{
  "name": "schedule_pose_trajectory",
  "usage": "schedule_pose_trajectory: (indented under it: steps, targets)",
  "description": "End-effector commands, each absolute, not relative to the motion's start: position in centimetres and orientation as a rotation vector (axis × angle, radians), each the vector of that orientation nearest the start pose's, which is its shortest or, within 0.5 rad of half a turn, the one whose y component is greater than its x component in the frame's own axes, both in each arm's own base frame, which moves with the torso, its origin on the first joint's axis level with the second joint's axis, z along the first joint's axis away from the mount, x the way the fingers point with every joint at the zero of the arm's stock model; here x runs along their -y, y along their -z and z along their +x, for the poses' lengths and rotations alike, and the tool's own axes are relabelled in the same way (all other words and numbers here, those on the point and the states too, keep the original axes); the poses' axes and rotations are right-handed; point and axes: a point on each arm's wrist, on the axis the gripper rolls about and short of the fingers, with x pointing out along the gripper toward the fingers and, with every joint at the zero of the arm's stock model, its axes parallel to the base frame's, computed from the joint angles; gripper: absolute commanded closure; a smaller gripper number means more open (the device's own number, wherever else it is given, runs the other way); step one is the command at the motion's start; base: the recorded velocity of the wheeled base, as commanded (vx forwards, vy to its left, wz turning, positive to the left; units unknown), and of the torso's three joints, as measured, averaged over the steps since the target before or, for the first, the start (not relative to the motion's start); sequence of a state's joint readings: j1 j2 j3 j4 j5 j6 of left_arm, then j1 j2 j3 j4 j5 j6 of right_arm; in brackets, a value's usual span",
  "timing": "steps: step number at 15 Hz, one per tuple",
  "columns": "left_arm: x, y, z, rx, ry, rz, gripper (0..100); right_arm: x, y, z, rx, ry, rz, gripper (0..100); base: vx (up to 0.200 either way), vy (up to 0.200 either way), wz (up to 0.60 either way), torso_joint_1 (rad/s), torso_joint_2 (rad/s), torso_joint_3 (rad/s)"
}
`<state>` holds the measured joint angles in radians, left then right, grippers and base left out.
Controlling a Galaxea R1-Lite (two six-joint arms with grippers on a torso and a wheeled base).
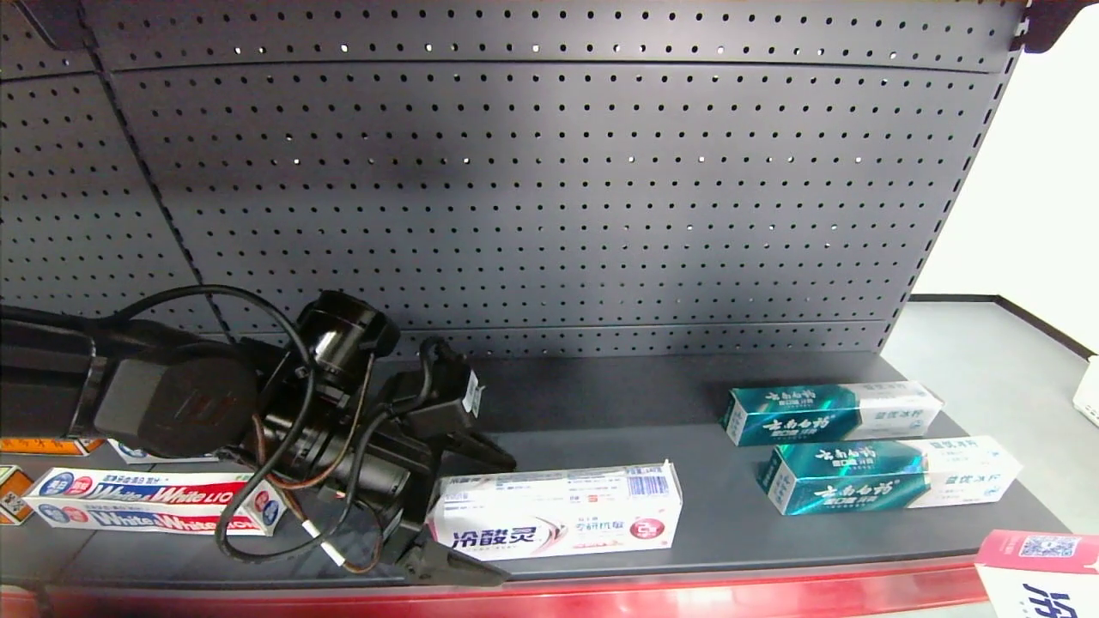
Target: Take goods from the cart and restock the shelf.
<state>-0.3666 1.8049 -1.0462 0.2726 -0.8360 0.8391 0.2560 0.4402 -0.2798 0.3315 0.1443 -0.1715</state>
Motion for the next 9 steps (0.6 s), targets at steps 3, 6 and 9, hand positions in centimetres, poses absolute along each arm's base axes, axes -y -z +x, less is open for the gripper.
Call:
schedule_pose_trajectory:
  steps: [3, 6, 9]
  targets:
    - [11.8, -15.8, 26.7, -0.485, 1.42, 0.43, 0, -0.4, -12.6, 0.3, -0.463, -0.437, -0.195, 100, 0.0, 0.0, 0.0, 0.0, 0.0, 0.0]
    - [11.1, -17.0, 26.4, -0.447, 1.391, 0.438, 0, -0.4, -12.5, 0.2, -0.467, -0.44, -0.195, 100, 0.0, 0.0, 0.0, 0.0, 0.0, 0.0]
    - [9.9, -18.2, 25.9, -0.413, 1.35, 0.442, 0, -0.5, -12.5, 0.4, -0.478, -0.445, -0.196, 100, 0.0, 0.0, 0.0, 0.0, 0.0, 0.0]
